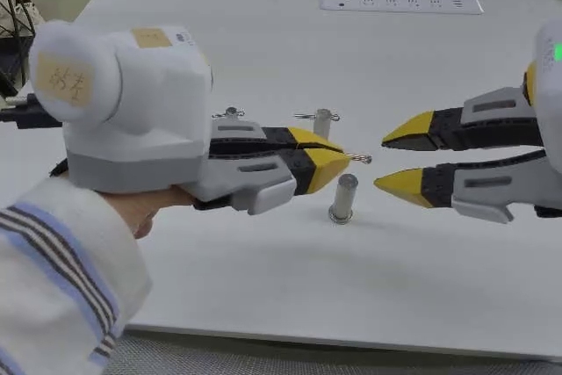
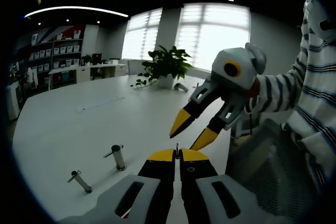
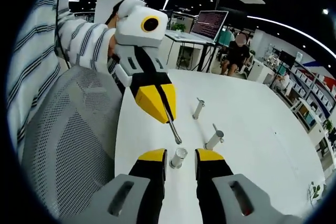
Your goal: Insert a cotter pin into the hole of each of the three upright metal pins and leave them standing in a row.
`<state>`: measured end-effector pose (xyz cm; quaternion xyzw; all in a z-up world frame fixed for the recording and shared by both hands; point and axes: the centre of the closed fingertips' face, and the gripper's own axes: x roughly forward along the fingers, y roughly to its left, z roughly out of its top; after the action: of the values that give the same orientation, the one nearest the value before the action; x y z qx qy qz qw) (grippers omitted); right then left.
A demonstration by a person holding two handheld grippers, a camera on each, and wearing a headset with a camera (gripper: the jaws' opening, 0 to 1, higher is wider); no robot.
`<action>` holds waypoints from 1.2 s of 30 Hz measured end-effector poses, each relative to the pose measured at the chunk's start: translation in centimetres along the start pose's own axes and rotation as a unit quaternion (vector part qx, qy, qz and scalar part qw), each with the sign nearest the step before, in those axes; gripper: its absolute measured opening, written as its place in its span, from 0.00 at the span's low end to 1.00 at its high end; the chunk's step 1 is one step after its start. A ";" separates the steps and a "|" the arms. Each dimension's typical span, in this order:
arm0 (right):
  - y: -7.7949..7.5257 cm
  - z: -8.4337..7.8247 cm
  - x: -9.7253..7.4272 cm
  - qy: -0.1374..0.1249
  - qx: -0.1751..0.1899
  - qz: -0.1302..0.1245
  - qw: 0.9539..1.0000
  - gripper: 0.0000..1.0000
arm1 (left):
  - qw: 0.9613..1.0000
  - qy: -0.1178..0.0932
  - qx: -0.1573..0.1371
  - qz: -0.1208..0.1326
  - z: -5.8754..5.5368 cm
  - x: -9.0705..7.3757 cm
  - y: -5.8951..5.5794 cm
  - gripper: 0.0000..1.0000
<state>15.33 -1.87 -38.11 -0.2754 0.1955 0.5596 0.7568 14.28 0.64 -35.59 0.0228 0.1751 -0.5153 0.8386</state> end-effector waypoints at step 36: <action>2.7 0.2 0.2 -0.008 0.031 0.051 0.998 0.01 | 0.989 0.038 0.117 -0.077 -0.8 0.4 -2.4 0.00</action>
<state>12.84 -0.99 -38.62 -0.2372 0.2204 0.5936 0.7367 12.17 -0.67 -36.10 0.1268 0.1466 -0.5943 0.7805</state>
